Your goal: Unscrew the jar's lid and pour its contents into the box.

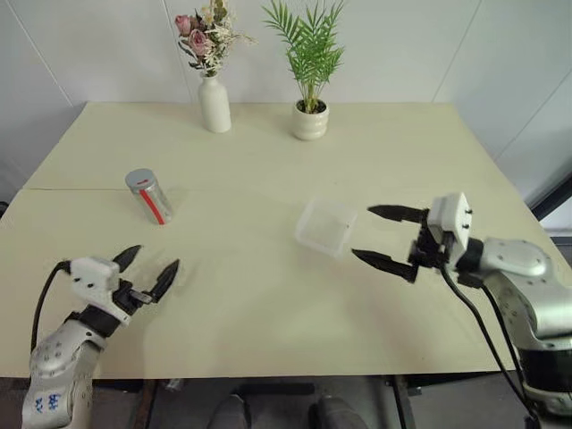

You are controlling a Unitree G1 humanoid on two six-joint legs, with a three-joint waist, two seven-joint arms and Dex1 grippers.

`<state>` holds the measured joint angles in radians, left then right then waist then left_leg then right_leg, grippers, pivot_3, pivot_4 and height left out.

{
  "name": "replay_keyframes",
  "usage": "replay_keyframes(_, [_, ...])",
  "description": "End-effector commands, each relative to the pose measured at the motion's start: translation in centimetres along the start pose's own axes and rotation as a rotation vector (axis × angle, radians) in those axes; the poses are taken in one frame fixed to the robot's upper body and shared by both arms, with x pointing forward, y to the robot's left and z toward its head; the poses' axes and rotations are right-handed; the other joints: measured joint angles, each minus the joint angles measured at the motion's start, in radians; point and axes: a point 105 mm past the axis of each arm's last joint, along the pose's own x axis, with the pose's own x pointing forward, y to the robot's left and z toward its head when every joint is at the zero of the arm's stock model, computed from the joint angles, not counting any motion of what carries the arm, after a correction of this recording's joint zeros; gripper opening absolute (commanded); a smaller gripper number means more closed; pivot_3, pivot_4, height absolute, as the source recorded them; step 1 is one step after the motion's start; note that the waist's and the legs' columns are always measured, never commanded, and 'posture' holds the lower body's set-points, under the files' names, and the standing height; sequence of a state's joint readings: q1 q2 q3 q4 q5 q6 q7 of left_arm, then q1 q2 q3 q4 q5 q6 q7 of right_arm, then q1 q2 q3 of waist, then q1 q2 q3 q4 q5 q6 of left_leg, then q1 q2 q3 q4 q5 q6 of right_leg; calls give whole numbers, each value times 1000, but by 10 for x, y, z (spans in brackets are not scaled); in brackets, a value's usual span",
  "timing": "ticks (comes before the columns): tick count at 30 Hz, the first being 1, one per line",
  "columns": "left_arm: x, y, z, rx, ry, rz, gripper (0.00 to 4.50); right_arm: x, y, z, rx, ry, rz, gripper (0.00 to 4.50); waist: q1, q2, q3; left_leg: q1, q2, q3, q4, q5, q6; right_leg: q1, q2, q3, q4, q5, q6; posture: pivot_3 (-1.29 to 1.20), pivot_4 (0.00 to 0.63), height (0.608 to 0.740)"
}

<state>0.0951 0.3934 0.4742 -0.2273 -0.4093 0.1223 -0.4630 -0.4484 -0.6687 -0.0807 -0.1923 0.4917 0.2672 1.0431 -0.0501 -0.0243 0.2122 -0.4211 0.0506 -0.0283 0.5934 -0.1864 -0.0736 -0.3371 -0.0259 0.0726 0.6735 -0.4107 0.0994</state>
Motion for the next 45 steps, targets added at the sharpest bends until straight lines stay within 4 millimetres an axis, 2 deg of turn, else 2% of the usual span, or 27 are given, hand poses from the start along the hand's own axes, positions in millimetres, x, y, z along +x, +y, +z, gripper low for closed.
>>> replay_keyframes(1, [0,16,20,53,-101,168,4469,28,6,21,-71,-102,100,4500,1,0,0,0,0,0,0,0,0,0,0,0,1,0,0,0,150,740])
replay_keyframes(3, [4,27,21,45,-122,242,4469,39,6,22,-76,-118,116,4500,8,0,0,0,-1,-1,0,1,0,0,0,0,1,2,1,0,150,740])
replay_keyframes(8, [34,41,27,39,-156,353,4469,58,1,22,-49,-132,135,4500,22,-1,0,-1,-3,-1,2,3,2,1,-1,0,0,6,5,0,150,740])
replay_keyframes(11, [57,36,35,4,-181,327,4469,64,-1,22,-13,-140,121,4500,22,-1,0,-1,-3,1,2,3,3,0,-1,2,-1,7,6,0,150,740])
replay_keyframes(13, [68,32,37,12,-173,288,4469,68,2,18,-5,-131,130,4500,21,-1,0,-1,-2,1,1,3,3,-1,-1,2,-1,7,5,0,150,740])
replay_keyframes(18, [88,37,39,8,-166,289,4469,76,10,15,25,-121,129,4500,15,-1,0,-1,-1,6,0,3,2,-4,0,6,0,7,5,0,150,740])
replay_keyframes(27, [102,46,42,23,-159,319,4469,77,13,16,45,-133,94,4500,17,-1,0,-1,-1,10,0,2,2,-5,0,10,-1,7,6,0,150,740])
replay_keyframes(30, [111,49,35,-1,-128,329,4469,77,13,16,49,-139,83,4500,19,-1,0,-1,-1,10,1,2,3,-5,0,10,0,7,6,0,150,740])
replay_keyframes(38, [136,47,31,-25,-123,291,4469,78,14,22,51,-157,60,4500,19,-1,0,-1,-1,11,1,2,2,-6,0,12,-1,8,8,0,150,740])
replay_keyframes(45, [147,41,30,-20,-123,270,4469,77,15,23,58,-167,42,4500,19,-1,0,-1,-1,12,0,2,2,-6,0,12,-1,8,8,0,150,740])
